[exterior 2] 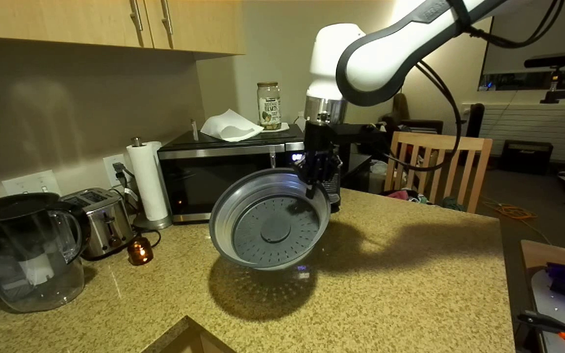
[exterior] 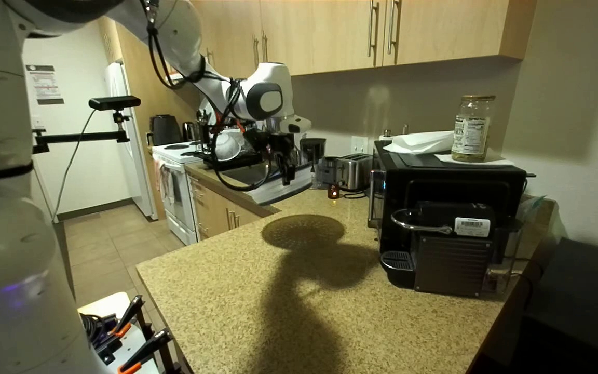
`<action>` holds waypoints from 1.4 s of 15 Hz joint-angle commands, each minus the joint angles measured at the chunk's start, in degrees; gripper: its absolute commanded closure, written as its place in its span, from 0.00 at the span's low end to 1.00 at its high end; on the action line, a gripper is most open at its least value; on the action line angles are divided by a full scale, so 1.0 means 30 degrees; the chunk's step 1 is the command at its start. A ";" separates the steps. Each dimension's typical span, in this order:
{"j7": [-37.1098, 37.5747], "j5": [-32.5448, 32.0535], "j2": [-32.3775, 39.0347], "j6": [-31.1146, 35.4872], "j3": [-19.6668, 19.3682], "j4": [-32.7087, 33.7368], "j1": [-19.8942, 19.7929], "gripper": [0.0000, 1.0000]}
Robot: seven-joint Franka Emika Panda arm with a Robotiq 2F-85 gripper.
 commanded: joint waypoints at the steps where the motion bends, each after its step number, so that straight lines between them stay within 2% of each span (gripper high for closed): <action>1: -0.0484 -0.0616 -0.2510 -0.0448 0.0231 -0.2021 -0.0498 0.96; 7: -0.0296 -0.2511 -0.4850 -0.1947 0.0313 -0.3386 -0.1302 0.96; 13: -0.0434 -0.4807 -0.6159 -0.3953 0.0623 -0.3815 -0.2063 0.96; 21: -0.0357 -0.9672 -0.6671 -0.6312 0.1486 -0.3623 -0.2388 0.96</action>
